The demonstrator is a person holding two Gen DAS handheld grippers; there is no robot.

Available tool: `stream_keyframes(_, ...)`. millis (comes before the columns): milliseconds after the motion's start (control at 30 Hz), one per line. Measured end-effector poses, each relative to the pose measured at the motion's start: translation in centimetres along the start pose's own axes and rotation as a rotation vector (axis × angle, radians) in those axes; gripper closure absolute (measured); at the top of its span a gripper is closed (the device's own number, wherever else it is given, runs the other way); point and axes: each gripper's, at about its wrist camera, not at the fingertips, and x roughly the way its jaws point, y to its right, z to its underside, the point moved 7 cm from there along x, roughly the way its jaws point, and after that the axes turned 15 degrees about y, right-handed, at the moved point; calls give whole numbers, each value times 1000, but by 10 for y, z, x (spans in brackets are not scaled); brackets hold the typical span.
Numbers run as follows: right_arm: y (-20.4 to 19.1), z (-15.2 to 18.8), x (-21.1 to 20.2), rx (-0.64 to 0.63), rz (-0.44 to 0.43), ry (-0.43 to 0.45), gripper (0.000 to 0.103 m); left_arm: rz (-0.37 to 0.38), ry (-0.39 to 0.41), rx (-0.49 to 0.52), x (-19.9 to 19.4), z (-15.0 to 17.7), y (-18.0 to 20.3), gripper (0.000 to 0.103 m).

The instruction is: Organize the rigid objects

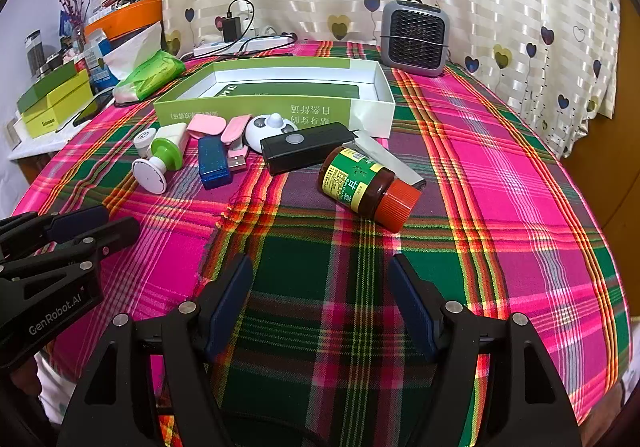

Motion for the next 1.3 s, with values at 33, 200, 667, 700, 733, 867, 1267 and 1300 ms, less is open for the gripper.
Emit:
stream_keyframes(33,0,0,0,0,0,0,33,0,0,0,0,0,0,67)
stream_keyframes(200,0,0,0,0,0,0,33,0,0,0,0,0,0,67)
stream_keyframes(667,0,0,0,0,0,1,33,-1,1,1,0,0,0,67)
stream_keyframes(700,0,0,-1,0,0,1,33,-1,1,1,0,0,0,67)
stream_keyframes(733,0,0,-1,0,0,1,33,-1,1,1,0,0,0,67)
stream_keyframes(867,0,0,-1,0,-1,2,33,-1,1,4,0,0,0,67)
stream_keyframes(1267,1,-1,-2,-5,-54,-17,33,28,-1,41,0,-2,4,67)
stream_keyframes(1300,2,-2,-2,-2,-72,-21,33,47,-11,27,0,-3,3,68)
